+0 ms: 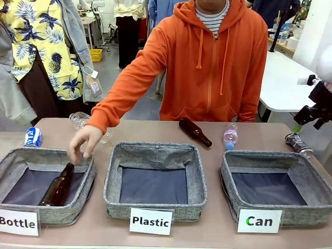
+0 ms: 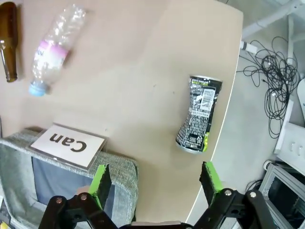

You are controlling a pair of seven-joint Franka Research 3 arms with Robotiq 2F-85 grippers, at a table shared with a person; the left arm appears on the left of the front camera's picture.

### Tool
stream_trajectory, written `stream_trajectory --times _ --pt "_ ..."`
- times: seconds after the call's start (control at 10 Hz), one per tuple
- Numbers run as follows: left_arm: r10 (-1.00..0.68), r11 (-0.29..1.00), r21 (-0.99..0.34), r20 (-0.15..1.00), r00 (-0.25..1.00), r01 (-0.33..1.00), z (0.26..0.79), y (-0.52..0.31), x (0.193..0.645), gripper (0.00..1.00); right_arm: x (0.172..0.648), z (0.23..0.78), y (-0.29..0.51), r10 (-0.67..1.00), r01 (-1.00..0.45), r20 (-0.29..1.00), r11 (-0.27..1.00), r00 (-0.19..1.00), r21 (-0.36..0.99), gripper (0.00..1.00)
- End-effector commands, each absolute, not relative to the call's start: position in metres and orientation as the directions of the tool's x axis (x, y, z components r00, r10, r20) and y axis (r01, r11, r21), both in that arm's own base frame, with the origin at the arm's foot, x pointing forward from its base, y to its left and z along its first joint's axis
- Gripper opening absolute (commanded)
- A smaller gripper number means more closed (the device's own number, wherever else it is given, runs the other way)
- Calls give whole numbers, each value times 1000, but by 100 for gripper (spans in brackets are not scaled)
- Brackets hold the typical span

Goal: Sort the can waste into the basket.
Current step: Pick up the can waste from the table and place it in the right Fabric basket.

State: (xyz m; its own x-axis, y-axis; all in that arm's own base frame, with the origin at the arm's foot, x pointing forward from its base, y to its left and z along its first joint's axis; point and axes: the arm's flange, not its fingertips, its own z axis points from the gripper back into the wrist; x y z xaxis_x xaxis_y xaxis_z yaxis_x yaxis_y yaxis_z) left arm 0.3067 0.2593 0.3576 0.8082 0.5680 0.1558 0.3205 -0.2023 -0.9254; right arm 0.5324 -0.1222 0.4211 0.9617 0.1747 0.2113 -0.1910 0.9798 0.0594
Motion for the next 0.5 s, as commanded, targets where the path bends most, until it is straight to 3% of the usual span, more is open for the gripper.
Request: stream_trajectory --times 0.0,0.4 --pt "499 -192 -926 194 844 327 367 235 306 100 540 413 -129 120 -147 275 986 954 78 100" --pt "217 -165 -962 179 960 217 361 143 302 100 544 404 -143 82 -111 301 991 950 81 100"
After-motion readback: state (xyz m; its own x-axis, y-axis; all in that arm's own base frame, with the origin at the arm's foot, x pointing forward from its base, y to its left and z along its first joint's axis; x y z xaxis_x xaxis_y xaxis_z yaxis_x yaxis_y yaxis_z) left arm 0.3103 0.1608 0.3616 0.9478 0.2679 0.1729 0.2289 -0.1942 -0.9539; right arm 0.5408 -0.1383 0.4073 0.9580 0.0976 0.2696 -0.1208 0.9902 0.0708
